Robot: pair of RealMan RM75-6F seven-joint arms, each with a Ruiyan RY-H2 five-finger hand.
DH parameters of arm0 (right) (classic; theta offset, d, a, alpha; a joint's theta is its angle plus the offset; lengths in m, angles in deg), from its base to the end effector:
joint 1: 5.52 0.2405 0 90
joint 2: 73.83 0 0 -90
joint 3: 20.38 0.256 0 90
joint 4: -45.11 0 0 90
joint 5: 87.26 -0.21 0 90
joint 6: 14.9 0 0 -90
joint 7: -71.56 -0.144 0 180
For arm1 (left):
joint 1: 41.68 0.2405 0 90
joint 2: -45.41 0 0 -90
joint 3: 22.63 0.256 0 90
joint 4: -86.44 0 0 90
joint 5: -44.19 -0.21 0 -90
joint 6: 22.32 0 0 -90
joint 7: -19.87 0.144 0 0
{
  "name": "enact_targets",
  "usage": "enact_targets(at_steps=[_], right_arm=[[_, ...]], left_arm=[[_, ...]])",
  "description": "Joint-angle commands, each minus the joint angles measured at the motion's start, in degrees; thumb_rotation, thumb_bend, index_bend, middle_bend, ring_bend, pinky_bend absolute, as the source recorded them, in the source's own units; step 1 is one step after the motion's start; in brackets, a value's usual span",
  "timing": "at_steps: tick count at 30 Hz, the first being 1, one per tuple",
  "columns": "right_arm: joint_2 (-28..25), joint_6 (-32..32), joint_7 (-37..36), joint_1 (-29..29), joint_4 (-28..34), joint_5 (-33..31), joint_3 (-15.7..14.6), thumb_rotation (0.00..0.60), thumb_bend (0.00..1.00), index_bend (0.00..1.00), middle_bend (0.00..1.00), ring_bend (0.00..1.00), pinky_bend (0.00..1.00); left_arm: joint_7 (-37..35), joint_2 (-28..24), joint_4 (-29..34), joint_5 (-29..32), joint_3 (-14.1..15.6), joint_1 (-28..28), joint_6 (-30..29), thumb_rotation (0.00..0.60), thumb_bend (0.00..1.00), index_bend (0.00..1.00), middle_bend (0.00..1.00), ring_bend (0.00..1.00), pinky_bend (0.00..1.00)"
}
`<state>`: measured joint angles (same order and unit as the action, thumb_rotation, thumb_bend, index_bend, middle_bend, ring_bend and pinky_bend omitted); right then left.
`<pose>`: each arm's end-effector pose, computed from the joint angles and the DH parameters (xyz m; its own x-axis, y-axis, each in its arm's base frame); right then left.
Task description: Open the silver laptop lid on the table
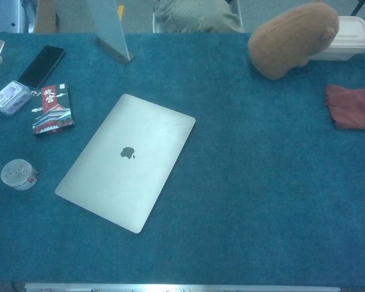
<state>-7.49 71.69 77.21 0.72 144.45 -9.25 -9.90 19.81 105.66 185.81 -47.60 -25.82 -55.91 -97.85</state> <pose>-0.2845 -0.2105 0.1656 0.3130 0.1386 0.9396 -0.9491 0.0839 0.3037 -0.2531 0.2216 0.1425 0.3872 0.1042 0.9161 0.8978 -0.2690 -0.3488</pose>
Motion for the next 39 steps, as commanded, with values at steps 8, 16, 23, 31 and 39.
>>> enact_targets(at_steps=[8,16,23,31,39], right_arm=[[0.33,-0.52,-0.12,0.61,-0.93,-0.19,0.36,0.511,0.31,0.00,0.11,0.00,0.03],[0.19,-1.28,-0.27,1.04,-1.73,-1.15,0.78,0.511,0.31,0.00,0.11,0.00,0.03],[0.19,-2.09,-0.76,1.47,-2.33,-2.02,1.14,0.509,0.31,0.00,0.11,0.00,0.03],[0.10,-2.28,-1.80,1.33,-3.29,-2.72,1.24,0.512,0.31,0.00,0.11,0.00,0.03],[0.42,-2.70,-2.46,1.56,-4.10,-2.94,1.27,0.511,0.31,0.00,0.11,0.00,0.03]], left_arm=[[2.65,1.68,1.40,3.78,-2.41,-11.41,15.62,0.284,0.26,0.25,0.18,0.13,0.10],[5.76,6.71,-1.70,10.22,-4.64,-17.26,22.45,0.042,0.26,0.39,0.16,0.07,0.06],[15.19,10.49,-3.92,19.64,-5.42,-21.20,26.77,0.000,0.26,0.32,0.04,0.00,0.00],[23.62,14.41,-6.65,30.21,-4.79,-24.29,27.96,0.000,0.26,0.22,0.00,0.00,0.00],[30.64,19.70,-11.51,36.13,-3.19,-26.90,26.65,0.000,0.26,0.19,0.00,0.00,0.00]])
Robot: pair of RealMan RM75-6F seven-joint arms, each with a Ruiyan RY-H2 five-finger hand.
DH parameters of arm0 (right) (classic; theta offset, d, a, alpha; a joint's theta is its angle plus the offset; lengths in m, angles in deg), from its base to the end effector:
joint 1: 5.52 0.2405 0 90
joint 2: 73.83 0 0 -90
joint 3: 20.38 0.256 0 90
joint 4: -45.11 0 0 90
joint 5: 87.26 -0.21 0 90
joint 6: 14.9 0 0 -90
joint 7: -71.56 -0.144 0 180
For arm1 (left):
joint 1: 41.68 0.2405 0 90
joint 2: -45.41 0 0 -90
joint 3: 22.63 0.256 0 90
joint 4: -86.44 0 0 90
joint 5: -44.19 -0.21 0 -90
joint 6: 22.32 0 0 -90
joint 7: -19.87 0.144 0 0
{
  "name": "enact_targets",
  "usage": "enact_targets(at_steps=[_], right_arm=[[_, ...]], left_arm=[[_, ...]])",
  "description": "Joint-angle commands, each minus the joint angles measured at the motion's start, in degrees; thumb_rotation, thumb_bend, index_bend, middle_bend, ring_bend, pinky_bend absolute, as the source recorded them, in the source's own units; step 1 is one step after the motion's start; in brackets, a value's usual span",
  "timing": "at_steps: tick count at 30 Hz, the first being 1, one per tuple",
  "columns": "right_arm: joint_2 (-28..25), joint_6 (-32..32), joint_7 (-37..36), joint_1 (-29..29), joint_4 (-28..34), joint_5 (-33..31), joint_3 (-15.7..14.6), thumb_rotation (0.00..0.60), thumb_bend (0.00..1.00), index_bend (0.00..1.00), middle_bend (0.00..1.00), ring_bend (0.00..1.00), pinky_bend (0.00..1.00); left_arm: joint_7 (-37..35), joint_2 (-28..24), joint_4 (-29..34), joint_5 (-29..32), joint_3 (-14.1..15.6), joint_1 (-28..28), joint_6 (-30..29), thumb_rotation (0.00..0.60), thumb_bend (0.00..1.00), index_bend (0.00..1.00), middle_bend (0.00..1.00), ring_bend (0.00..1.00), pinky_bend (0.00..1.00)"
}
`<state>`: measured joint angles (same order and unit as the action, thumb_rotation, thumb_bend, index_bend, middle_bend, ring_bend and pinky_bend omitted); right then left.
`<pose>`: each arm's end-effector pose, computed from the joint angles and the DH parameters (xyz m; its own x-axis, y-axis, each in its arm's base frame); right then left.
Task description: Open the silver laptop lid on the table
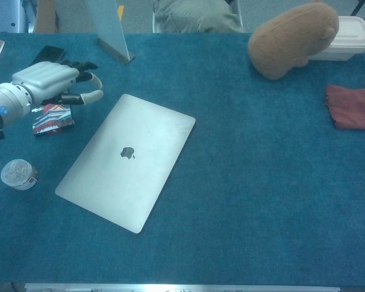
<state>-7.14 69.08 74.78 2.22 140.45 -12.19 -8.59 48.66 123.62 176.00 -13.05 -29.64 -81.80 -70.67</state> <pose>-0.2991 -0.2243 0.1694 0.3183 0.1334 0.9386 -0.9457 0.1129 0.3047 -0.2007 0.3353 0.0194 0.6153 0.3511 0.7058 0.7863 -0.3379 -0.5173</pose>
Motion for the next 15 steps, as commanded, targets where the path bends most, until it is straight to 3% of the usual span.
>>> enact_targets(at_steps=[1,15], right_arm=[[0.13,-0.21,-0.09,0.09,-0.21,-0.05,-0.07,0.511,0.31,0.00,0.11,0.00,0.03],[0.09,-0.23,-0.13,0.08,-0.56,-0.62,0.07,0.511,0.31,0.00,0.11,0.00,0.03]], left_arm=[[2.48,2.48,-2.35,2.25,0.79,-1.29,-0.79,0.000,0.26,0.19,0.00,0.00,0.00],[5.13,8.14,-6.89,5.90,1.69,-3.85,-1.23,0.000,0.26,0.19,0.00,0.00,0.00]])
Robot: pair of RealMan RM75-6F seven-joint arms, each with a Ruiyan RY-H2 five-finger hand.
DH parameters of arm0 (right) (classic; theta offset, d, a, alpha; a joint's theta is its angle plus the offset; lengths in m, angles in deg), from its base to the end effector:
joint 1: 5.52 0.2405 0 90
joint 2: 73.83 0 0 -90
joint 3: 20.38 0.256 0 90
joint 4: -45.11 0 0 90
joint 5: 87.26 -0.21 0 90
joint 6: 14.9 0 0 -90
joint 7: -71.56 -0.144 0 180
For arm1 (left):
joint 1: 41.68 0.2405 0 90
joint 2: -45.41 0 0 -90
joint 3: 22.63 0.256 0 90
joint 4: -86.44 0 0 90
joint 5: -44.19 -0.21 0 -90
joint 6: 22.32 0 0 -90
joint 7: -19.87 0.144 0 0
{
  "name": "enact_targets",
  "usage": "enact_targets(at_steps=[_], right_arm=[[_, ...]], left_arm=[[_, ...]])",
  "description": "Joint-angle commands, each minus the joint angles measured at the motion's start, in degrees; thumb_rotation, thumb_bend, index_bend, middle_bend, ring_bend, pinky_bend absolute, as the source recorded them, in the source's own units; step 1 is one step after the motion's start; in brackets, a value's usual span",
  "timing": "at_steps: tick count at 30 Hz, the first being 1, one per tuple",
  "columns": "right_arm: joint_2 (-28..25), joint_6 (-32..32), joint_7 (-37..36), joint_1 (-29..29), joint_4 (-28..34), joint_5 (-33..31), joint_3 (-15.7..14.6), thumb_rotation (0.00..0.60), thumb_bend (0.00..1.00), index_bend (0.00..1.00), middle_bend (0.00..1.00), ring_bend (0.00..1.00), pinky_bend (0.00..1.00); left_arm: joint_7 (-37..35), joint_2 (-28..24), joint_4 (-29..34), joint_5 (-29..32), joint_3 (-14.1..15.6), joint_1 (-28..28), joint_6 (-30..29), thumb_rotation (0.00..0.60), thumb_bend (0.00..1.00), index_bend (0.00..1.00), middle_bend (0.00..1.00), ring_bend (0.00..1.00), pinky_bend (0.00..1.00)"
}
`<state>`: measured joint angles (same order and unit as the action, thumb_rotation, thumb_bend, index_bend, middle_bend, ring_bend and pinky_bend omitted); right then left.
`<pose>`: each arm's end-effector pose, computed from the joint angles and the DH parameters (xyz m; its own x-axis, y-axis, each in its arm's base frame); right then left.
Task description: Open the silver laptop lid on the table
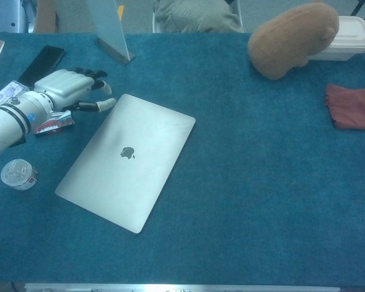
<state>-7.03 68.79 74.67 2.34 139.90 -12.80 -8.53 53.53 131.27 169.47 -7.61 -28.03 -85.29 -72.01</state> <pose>-0.3020 -0.2252 0.1697 0.3217 0.1310 0.9378 -0.9439 0.1228 0.3066 -0.1967 0.3440 -0.0160 0.6509 0.3528 0.6722 0.7587 -0.3341 -0.5593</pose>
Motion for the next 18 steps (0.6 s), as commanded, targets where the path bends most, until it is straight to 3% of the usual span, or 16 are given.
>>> enact_targets(at_steps=[1,18], right_arm=[[-0.05,0.11,-0.10,-0.10,-0.03,-0.05,0.01,0.511,0.31,0.00,0.11,0.00,0.03],[-0.74,0.33,-1.28,-0.79,-0.85,-0.68,0.03,0.511,0.31,0.00,0.11,0.00,0.03]], left_arm=[[0.59,0.88,-0.67,0.73,0.15,-0.58,0.01,0.000,0.26,0.19,0.00,0.00,0.00],[4.21,5.07,-5.22,6.48,0.55,-3.31,0.15,0.000,0.26,0.20,0.00,0.00,0.00]])
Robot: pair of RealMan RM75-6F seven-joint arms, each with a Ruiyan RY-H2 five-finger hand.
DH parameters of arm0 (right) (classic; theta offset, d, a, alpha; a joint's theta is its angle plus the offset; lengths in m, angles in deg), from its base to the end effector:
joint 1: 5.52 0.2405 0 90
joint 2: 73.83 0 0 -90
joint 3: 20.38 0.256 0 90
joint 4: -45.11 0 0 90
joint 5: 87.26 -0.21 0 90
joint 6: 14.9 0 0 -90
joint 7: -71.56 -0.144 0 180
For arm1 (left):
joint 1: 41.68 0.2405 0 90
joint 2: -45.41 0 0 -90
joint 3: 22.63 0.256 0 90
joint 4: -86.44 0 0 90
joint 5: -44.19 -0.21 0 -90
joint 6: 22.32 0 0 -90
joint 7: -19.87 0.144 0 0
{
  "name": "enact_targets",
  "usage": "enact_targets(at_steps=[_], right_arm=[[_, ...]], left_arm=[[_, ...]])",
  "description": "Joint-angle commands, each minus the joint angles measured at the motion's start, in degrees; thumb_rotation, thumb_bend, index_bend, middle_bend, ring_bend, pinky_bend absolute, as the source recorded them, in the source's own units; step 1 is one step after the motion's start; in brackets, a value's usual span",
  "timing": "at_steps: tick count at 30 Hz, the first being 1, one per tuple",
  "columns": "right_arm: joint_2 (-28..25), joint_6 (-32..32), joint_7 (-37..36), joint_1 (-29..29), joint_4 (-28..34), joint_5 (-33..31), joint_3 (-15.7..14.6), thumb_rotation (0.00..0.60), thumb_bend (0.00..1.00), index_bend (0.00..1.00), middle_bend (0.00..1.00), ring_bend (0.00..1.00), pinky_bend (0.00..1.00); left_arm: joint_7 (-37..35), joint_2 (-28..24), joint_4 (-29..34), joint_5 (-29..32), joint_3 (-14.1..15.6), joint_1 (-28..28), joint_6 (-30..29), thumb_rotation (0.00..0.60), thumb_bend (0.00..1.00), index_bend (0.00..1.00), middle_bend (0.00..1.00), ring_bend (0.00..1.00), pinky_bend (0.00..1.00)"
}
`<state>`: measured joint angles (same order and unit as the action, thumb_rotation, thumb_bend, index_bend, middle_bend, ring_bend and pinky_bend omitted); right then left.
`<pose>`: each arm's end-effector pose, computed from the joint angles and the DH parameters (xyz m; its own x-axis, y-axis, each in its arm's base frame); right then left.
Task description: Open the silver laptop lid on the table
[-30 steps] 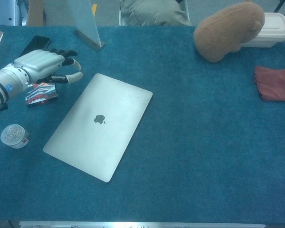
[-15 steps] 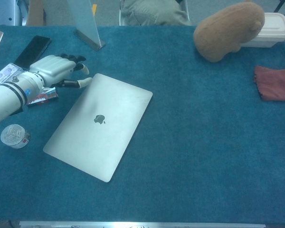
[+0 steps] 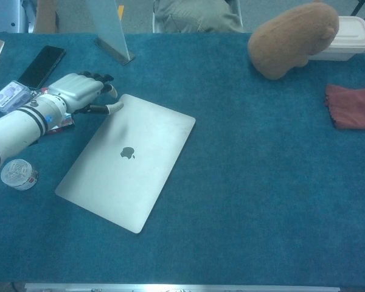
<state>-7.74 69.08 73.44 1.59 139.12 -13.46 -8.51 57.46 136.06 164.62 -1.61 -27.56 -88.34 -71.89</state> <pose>-0.3098 -0.2214 0.1765 0.3264 0.1380 0.9351 -0.9404 0.1473 0.3066 -0.1930 0.3538 -0.0374 0.6721 0.3680 0.6425 0.7403 -0.3157 -0.5936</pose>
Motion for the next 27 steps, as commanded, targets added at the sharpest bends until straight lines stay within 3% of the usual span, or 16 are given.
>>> enact_targets(at_steps=[1,15,27], right_arm=[[-0.07,0.04,-0.14,-0.08,-0.10,-0.04,0.00,0.512,0.31,0.00,0.11,0.00,0.03],[-1.08,0.76,-1.41,-0.90,-0.30,0.21,-0.03,0.510,0.31,0.00,0.11,0.00,0.03],[-1.49,2.03,-2.96,-1.74,-0.80,0.41,0.30,0.510,0.31,0.00,0.11,0.00,0.03]], left_arm=[[0.46,0.33,-0.48,0.69,0.16,-0.34,0.04,0.000,0.26,0.20,0.00,0.00,0.00],[1.41,1.30,0.48,1.34,1.01,-1.26,-0.48,0.000,0.26,0.21,0.00,0.00,0.00],[3.91,1.00,6.88,-0.35,2.36,-2.24,-2.57,0.000,0.26,0.21,0.00,0.00,0.00]])
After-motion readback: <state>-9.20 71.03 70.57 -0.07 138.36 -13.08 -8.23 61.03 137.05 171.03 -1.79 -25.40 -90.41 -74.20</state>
